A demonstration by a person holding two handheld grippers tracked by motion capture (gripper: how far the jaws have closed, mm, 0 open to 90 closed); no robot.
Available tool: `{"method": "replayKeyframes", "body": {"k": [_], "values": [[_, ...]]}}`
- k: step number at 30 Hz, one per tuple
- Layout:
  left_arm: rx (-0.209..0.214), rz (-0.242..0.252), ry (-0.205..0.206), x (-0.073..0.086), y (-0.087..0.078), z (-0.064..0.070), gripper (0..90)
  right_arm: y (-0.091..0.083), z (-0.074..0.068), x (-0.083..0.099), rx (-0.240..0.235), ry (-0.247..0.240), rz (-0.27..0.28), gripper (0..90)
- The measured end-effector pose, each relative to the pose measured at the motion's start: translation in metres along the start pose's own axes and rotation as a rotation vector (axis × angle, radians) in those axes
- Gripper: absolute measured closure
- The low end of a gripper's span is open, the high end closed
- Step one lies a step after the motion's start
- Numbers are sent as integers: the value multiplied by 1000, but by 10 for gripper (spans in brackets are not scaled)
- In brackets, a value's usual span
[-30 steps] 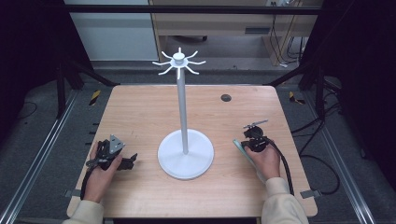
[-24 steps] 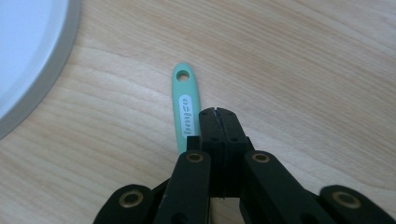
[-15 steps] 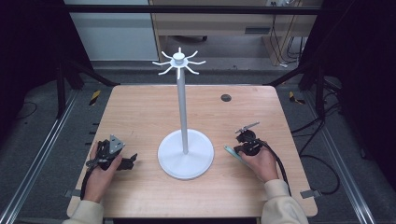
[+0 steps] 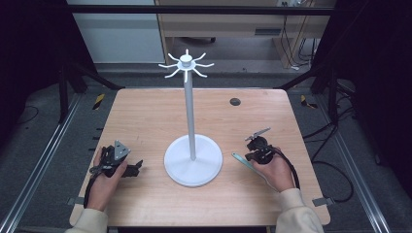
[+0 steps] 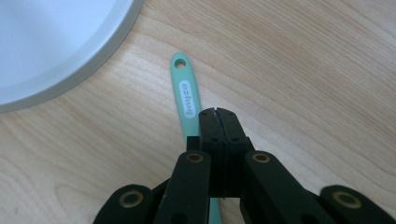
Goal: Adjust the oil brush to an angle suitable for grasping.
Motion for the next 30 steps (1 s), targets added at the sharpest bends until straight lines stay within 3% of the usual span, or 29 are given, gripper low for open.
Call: {"method": "replayKeyframes", "body": {"k": [10,12,20,30], "values": [[1,1,-3,0,0,0,29,-18,-1,14,26,-84,-84,841],[0,1,-3,0,0,0,29,-20,-1,15,20,-76,-97,818],[1,1,-2,0,0,0,29,-16,3,21,21,-122,-152,742],[2,1,-3,0,0,0,29,-15,6,27,2,-144,-204,687]]}}
Point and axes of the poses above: each handheld gripper's, and its own axes: y roughly forward along the jaws, x roughly out of its underside, z roughly to its right, the point moved 8 cm from there along y, roughly forward along the jaws, and after that the axes turned 6 degrees about y, right-handed, at the moved point
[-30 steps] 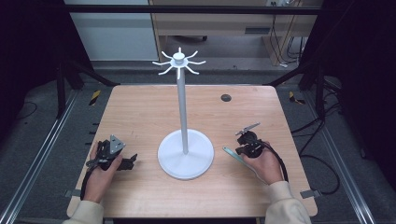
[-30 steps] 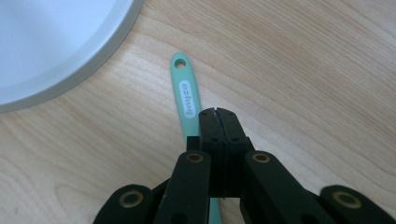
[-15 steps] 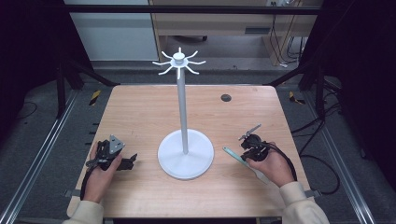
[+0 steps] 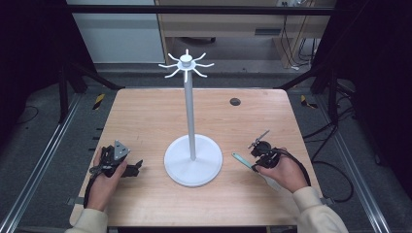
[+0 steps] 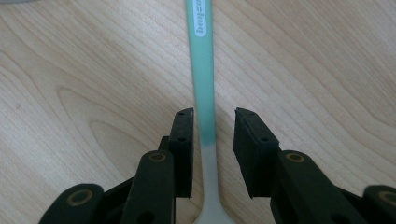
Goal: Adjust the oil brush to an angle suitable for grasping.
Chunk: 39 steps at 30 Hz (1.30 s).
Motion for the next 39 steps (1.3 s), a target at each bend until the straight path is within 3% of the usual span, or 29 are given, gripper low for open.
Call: {"method": "replayKeyframes", "body": {"k": [5,6,12,15,17,18,19,21,29,30,32,36,37,39], "values": [[0,0,0,0,0,0,29,2,0,3,0,-12,-28,699],[0,0,0,0,0,0,29,3,2,3,3,-34,-28,702],[1,0,0,0,0,0,29,5,0,5,1,-20,-55,726],[1,0,0,0,0,0,29,9,0,4,1,-54,-66,739],[1,0,0,0,0,0,29,10,-1,5,0,-40,-74,743],[1,0,0,0,0,0,29,12,1,5,6,-66,-68,746],[1,0,1,0,0,0,29,12,-1,5,2,-38,-81,751],[0,-1,1,0,0,0,29,14,1,5,4,-62,-81,757],[1,0,1,0,0,0,29,14,0,6,-12,-40,-95,811],[1,-1,1,0,0,0,29,14,2,6,-8,-64,-88,813],[1,-1,1,0,0,0,29,14,0,6,-14,-42,-95,816],[0,0,0,0,0,0,29,14,1,6,-11,-54,-83,821],[0,0,0,0,0,0,29,12,-1,7,-21,-25,-89,821],[-1,0,1,0,0,0,29,11,1,6,-19,-41,-68,822]]}}
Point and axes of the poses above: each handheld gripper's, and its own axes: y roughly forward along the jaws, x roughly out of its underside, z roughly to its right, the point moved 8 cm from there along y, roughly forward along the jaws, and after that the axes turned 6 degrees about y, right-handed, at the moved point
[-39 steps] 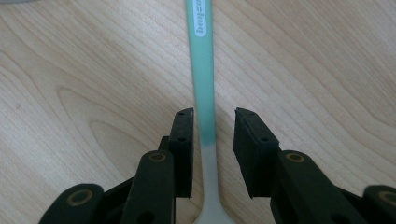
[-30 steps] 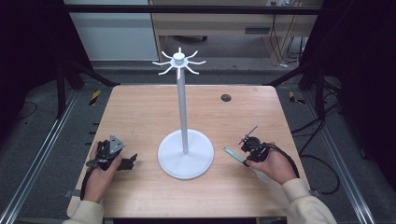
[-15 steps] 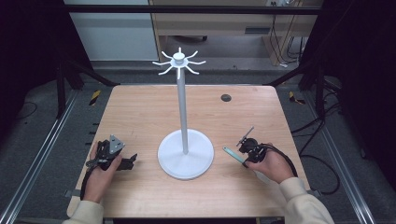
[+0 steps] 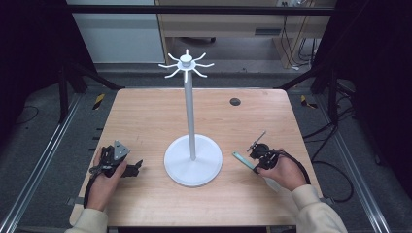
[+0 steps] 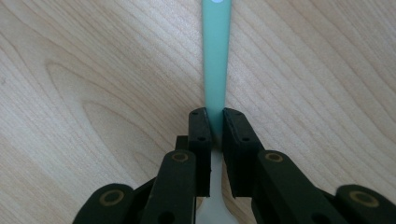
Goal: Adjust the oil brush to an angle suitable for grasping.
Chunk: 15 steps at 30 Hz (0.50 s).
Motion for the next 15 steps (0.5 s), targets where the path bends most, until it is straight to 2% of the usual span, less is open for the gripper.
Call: {"method": "replayKeyframes", "body": {"k": [4,5,7,9,15], "values": [[1,-2,1,0,0,0,29,-8,-2,-3,-3,25,31,822],[0,-2,1,0,0,0,29,-9,0,-4,0,9,47,822],[0,-2,1,0,0,0,29,-15,-3,-7,-9,29,64,822],[-1,-2,-1,0,0,0,29,-22,-2,-11,-8,30,96,822],[0,-2,0,0,0,0,29,-40,0,-25,-14,77,200,823]]}}
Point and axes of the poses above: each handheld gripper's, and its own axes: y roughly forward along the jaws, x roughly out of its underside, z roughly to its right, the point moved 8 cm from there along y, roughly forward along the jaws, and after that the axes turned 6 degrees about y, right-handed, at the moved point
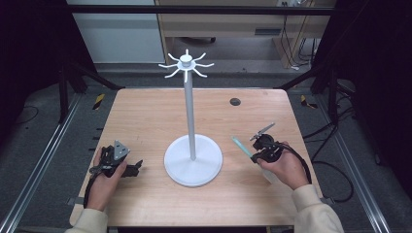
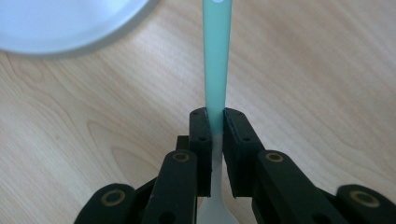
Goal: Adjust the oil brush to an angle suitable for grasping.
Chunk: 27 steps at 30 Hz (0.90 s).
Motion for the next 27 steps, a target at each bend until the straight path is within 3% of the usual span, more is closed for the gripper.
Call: {"method": "replayKeyframes", "body": {"k": [15,21,27], "values": [[-4,1,-12,2,0,-2,29,-21,3,-40,-28,107,239,823],[-4,2,-18,2,-1,-2,29,-30,-4,-57,-34,112,338,823],[-6,10,-25,2,-2,-4,29,-34,-8,-57,-20,105,360,823]]}}
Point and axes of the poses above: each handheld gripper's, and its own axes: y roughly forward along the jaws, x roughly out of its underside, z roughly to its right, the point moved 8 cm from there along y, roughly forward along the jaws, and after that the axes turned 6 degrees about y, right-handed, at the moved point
